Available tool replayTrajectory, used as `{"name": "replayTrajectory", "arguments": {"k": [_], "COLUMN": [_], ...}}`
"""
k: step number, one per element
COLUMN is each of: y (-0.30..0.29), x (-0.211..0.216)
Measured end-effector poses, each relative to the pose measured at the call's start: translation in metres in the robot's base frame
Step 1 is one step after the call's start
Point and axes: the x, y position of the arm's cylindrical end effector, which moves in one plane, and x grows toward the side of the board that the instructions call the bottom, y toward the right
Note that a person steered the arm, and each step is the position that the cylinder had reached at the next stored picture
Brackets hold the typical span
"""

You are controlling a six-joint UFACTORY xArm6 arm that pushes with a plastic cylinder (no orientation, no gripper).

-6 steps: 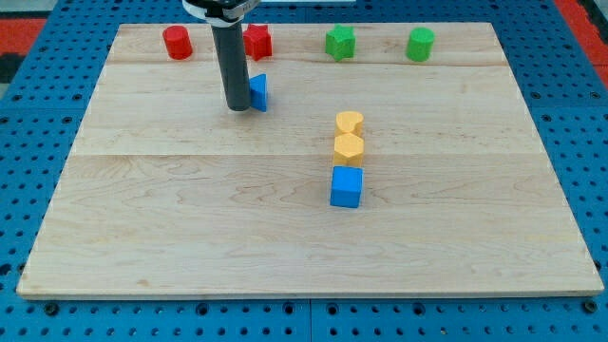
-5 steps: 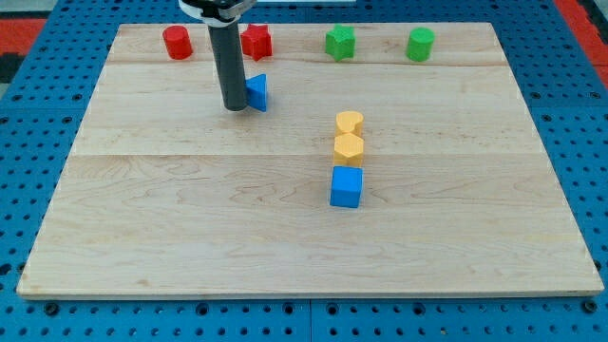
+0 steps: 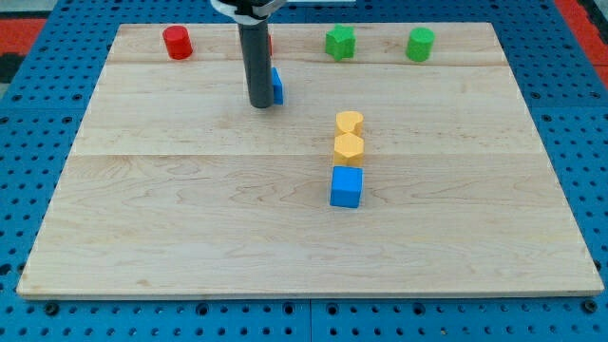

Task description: Slide blue triangle to the left of green star

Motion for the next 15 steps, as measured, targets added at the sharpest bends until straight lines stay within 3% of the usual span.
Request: {"name": "replayTrajectory", "arguments": {"k": [1,3,4,6,8,9,13,15], "y": [-0.015,0.075,0.082,0.004,0.018,-0.021,0.082,0.082], "x": [-0.028,-0.04,-0.055,-0.051,-0.084,-0.09,-0.13,-0.142]}}
